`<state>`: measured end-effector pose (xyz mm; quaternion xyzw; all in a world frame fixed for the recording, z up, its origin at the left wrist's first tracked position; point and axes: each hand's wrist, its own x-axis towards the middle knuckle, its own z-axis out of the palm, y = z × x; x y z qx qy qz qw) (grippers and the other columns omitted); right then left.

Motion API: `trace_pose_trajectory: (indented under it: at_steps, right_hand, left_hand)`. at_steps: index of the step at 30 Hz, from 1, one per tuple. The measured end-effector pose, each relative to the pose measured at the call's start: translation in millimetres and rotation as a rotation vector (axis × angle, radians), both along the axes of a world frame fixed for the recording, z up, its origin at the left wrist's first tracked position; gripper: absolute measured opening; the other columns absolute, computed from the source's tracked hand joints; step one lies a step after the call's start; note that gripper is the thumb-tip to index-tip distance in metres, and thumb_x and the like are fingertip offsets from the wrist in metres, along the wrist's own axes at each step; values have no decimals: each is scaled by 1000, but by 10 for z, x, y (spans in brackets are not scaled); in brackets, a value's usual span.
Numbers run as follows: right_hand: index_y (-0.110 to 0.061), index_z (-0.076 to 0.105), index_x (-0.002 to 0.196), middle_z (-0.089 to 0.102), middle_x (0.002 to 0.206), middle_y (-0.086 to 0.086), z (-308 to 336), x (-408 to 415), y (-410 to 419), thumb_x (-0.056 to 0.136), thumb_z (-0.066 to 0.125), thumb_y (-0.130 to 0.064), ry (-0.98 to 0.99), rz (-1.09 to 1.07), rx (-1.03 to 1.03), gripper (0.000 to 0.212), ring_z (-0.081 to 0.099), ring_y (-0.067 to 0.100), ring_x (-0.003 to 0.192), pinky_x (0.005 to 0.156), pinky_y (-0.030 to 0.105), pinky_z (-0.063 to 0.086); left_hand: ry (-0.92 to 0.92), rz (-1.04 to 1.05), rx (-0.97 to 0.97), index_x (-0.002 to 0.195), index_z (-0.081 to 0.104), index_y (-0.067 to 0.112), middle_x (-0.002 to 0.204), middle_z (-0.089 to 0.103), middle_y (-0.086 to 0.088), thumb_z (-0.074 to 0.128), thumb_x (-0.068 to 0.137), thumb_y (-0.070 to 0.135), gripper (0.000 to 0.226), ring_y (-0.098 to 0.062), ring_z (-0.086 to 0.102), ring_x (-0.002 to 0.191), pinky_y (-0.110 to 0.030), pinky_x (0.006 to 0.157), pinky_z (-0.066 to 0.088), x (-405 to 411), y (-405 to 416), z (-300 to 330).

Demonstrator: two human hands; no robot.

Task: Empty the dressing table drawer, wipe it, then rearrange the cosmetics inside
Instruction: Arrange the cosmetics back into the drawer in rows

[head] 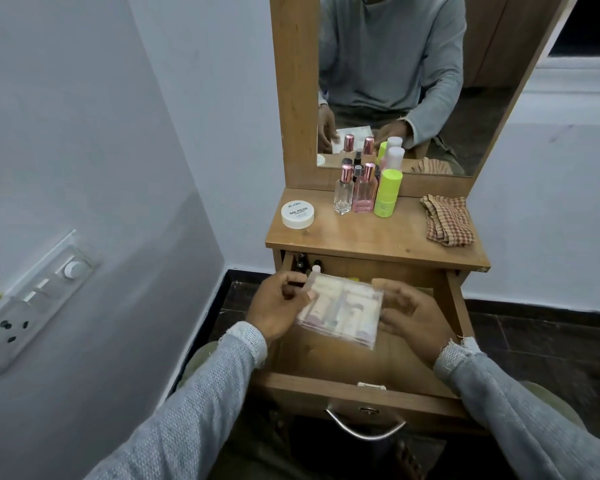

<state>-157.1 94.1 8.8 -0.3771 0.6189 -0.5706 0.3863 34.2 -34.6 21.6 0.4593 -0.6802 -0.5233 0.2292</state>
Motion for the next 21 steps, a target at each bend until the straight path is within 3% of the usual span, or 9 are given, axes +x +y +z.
trace_pose_trajectory:
  at_steps: [3,5,8,13,21]
  right_hand:
    - [-11,60,113,68,105,16,-40,-43,-19,90,52,3,-402,-66,153,28,68,27,89,72,37,57]
    - [-9,59,112,69,105,16,-93,-91,-20,87,60,-4,-393,-74,241,25,69,27,85,69,37,58]
    - [-3,60,111,68,108,18,-167,-183,-21,83,65,0,-331,-86,336,29,69,30,91,79,44,56]
    - [-6,60,109,68,106,15,-152,-252,6,80,67,0,-291,-50,404,31,69,30,93,72,40,59]
    - [-3,58,109,69,101,15,-234,-64,-132,79,68,4,-299,-27,515,32,69,27,86,62,33,59]
  left_hand:
    - [-53,10,-108,111,62,19,102,67,4,72,85,22,28,-13,65,95,-34,82,56,-26,75,-106]
    - [-95,-38,-171,110,62,20,105,65,8,69,87,23,24,-10,62,98,-30,87,53,-36,114,-147]
    - [-212,-196,-283,111,62,20,113,63,8,62,92,22,19,-9,60,103,-25,89,50,-55,193,-172]
    - [-372,-294,-547,113,61,22,119,62,3,61,91,23,22,-12,58,106,-33,93,51,-53,271,-200]
    - [-437,-584,-455,126,55,25,140,46,6,72,82,27,47,-16,44,125,-38,107,39,-113,311,-313]
